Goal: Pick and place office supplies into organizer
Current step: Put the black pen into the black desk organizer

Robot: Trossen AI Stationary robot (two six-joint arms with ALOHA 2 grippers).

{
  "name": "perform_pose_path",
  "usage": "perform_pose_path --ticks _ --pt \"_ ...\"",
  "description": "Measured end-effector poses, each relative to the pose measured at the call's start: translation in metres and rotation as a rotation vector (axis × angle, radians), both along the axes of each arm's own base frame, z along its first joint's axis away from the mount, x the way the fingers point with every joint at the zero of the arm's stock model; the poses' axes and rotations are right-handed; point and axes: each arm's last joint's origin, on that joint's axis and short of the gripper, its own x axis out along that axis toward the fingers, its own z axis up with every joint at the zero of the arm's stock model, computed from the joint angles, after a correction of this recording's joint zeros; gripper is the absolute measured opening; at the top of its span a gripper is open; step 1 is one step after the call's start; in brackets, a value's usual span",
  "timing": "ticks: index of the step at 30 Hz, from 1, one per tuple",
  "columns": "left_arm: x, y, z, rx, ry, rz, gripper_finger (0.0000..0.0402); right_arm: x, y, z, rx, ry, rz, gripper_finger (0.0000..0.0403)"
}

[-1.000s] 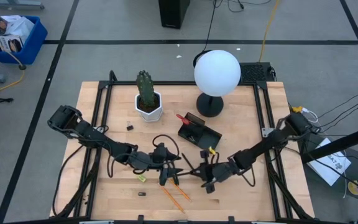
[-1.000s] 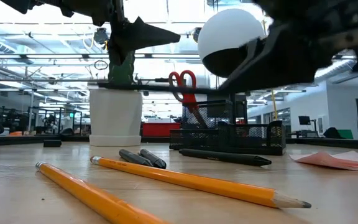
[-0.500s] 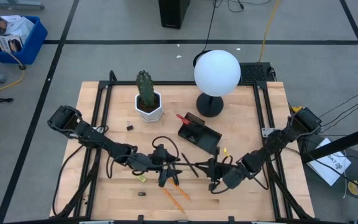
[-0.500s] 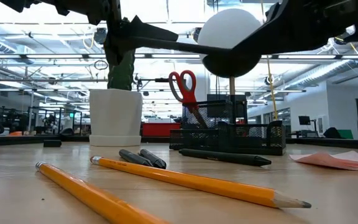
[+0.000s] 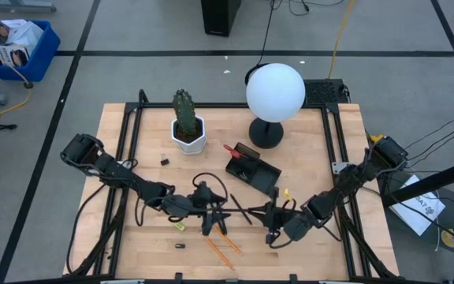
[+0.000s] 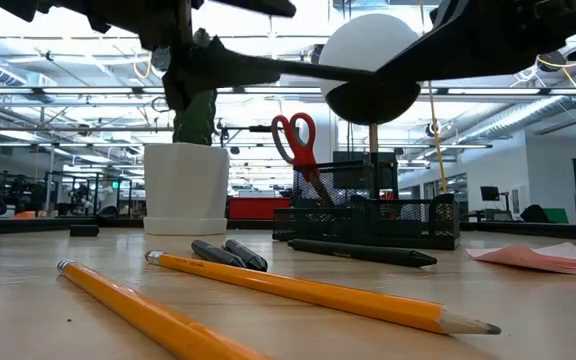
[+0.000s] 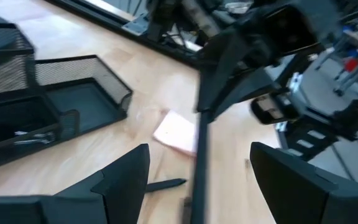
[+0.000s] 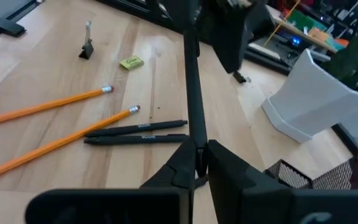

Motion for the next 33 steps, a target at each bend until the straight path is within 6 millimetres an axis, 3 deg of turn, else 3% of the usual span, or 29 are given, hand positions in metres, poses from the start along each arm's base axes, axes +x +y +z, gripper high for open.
perform_pose_path --ticks 15,26,33 --pt "-0.0006 0.0006 -0.0018 -0.011 0.017 0.018 0.0277 -0.0011 -0.0009 0.0014 -0.021 -0.037 -0.082 0.002" --pt "-0.0006 0.0004 -0.0018 -0.012 0.018 0.011 0.0153 -0.0011 -0.0008 0.0014 -0.016 -0.037 -0.08 0.002" --pt "0.0 0.0016 -0.0017 -0.012 0.017 0.015 0.0097 -0.0011 -0.0007 0.0014 -0.016 -0.037 -0.079 0.002"
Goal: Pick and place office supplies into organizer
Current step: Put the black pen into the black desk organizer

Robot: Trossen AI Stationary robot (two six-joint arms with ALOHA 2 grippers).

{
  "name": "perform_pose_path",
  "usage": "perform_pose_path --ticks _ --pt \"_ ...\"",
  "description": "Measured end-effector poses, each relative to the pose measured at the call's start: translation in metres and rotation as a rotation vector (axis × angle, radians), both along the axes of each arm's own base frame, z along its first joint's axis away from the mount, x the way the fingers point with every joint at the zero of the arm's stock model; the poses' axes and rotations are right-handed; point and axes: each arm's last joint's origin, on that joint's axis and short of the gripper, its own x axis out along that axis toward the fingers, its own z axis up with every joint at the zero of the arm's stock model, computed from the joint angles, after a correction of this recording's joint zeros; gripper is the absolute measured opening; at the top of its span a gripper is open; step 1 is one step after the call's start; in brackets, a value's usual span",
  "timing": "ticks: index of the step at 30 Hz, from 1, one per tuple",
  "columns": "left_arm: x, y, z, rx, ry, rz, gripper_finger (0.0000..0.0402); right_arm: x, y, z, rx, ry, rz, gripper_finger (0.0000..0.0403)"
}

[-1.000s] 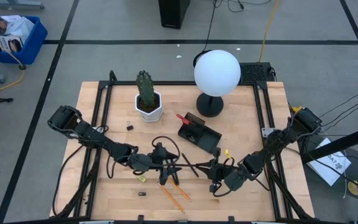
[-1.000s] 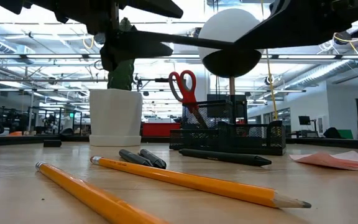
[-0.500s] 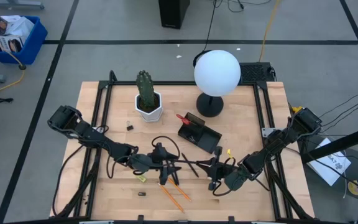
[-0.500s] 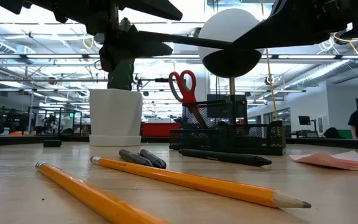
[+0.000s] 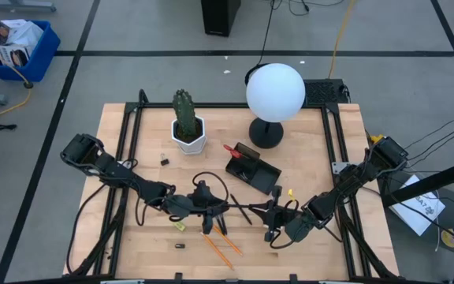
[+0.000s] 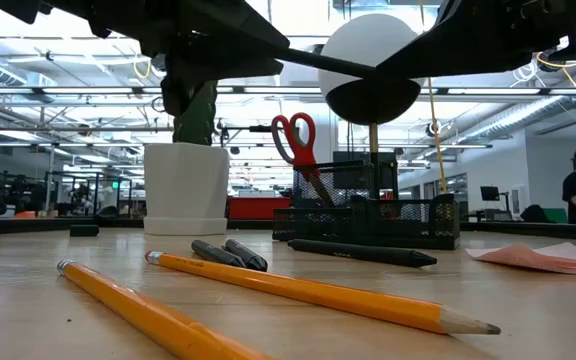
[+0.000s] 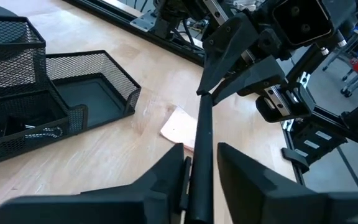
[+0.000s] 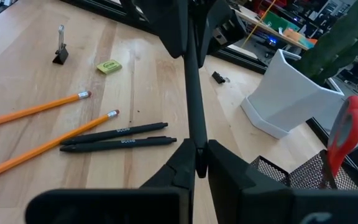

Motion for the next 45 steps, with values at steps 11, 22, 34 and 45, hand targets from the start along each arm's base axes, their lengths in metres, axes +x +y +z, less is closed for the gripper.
perform_pose_path --ticks 11,22,34,45 --pt "0.0 -0.0003 0.0003 0.005 -0.003 -0.004 0.0071 0.0002 0.0005 -0.0003 0.014 0.006 0.019 0.002" --pt "-0.0001 -0.0001 0.0001 0.016 -0.001 -0.002 0.0077 0.0006 0.001 -0.0006 0.033 0.015 0.045 0.002" --pt "-0.0001 -0.0009 0.0003 0.025 -0.001 -0.024 0.0041 0.0002 -0.0019 -0.0038 0.048 0.015 0.048 0.002" --pt "0.0001 -0.0006 0.0006 0.038 -0.005 -0.02 0.004 0.001 -0.0039 -0.0045 0.056 0.014 0.042 0.0026"
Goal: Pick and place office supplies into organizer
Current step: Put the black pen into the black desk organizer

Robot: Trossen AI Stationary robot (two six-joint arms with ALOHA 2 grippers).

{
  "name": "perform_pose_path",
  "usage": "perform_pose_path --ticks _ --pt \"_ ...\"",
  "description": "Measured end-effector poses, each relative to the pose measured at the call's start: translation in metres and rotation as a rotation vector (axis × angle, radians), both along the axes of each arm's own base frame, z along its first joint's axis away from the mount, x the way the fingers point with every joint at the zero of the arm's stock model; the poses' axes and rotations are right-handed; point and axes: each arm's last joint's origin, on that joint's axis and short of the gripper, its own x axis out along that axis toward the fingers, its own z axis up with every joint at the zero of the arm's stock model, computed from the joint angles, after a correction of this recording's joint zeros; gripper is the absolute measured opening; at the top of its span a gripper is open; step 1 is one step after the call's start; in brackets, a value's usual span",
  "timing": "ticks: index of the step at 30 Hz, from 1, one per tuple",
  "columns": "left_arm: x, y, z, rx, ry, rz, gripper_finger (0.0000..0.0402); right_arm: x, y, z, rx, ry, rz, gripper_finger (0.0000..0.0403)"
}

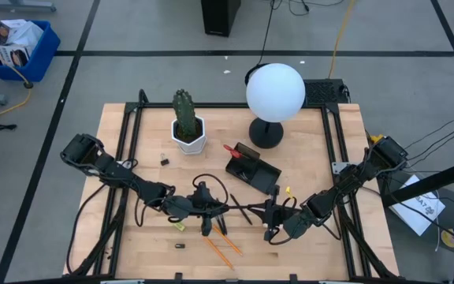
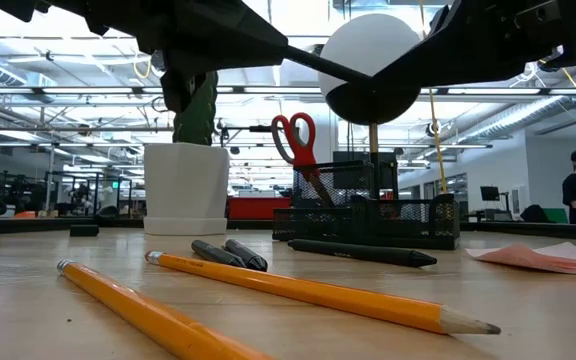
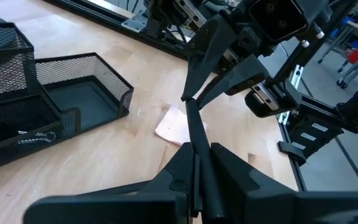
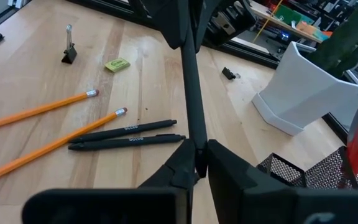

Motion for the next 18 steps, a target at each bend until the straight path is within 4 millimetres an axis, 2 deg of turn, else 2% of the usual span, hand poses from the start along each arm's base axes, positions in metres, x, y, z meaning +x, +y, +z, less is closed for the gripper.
perform_pose_path --ticks 8,18 --pt "0.001 0.0007 0.0022 -0.011 -0.025 0.004 0.0041 -0.0003 0.0007 0.0006 -0.004 -0.006 0.0 0.0044" --pt "0.0024 0.0023 0.005 -0.014 -0.055 0.023 0.004 -0.0044 0.0046 0.0069 -0.004 -0.027 0.02 0.0124"
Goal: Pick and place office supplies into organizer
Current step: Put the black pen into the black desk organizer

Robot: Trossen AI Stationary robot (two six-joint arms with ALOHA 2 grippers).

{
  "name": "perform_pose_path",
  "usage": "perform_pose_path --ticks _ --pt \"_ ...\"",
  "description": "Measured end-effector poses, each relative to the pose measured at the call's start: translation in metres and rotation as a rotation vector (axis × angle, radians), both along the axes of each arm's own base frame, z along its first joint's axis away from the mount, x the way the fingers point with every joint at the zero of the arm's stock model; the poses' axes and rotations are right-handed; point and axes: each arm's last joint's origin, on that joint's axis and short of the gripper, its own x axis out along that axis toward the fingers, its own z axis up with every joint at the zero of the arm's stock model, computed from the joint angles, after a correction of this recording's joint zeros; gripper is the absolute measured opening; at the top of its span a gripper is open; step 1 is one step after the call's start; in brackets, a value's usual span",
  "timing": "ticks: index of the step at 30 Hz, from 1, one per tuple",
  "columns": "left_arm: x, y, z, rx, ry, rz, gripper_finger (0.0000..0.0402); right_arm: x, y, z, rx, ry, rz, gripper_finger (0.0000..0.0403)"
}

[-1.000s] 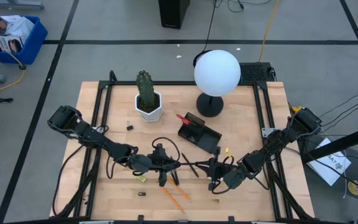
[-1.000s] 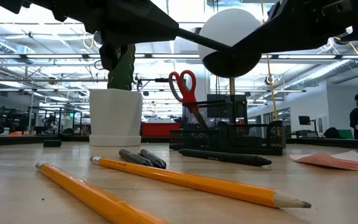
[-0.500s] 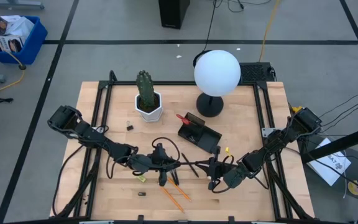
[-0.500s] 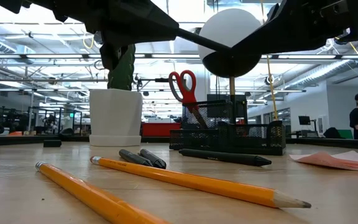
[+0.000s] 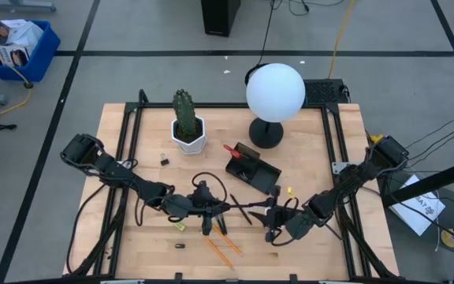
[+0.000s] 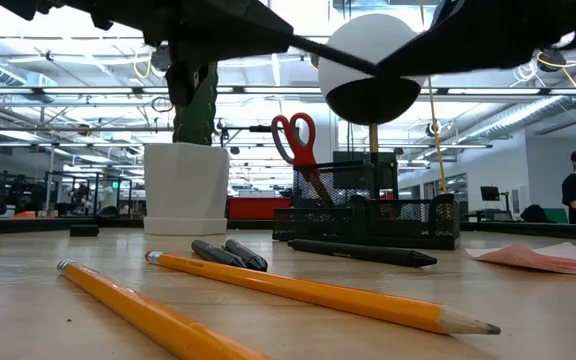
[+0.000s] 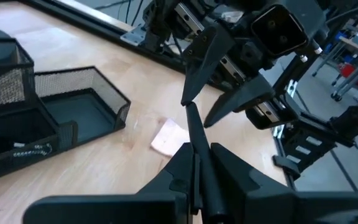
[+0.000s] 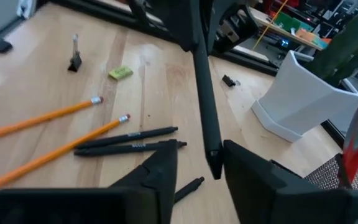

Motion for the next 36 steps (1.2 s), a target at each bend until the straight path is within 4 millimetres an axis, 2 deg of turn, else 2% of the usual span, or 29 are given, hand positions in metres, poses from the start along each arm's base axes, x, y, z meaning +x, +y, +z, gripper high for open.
perform_pose_path --ticks 6,12,20,24,30,36 --pt "0.002 0.007 0.005 0.006 -0.023 0.051 0.004 -0.021 0.006 0.012 -0.011 0.02 -0.001 0.0149" --pt "0.004 0.02 0.01 -0.016 -0.029 0.063 0.004 -0.045 0.007 0.019 0.033 0.052 -0.043 0.0153" --pt "0.01 0.063 0.021 -0.061 -0.005 0.123 0.004 -0.062 0.019 0.021 0.077 0.051 -0.003 0.015" --pt "0.018 0.086 0.026 -0.096 0.111 0.156 0.004 -0.062 0.019 0.021 0.08 0.05 -0.005 0.0149" --pt "0.03 0.11 0.06 -0.058 0.292 0.198 0.004 -0.062 0.019 0.021 0.074 0.053 -0.004 0.0146" --pt "0.035 0.121 0.098 -0.037 0.314 0.16 0.004 -0.062 0.019 0.021 0.072 0.053 -0.004 0.0146"
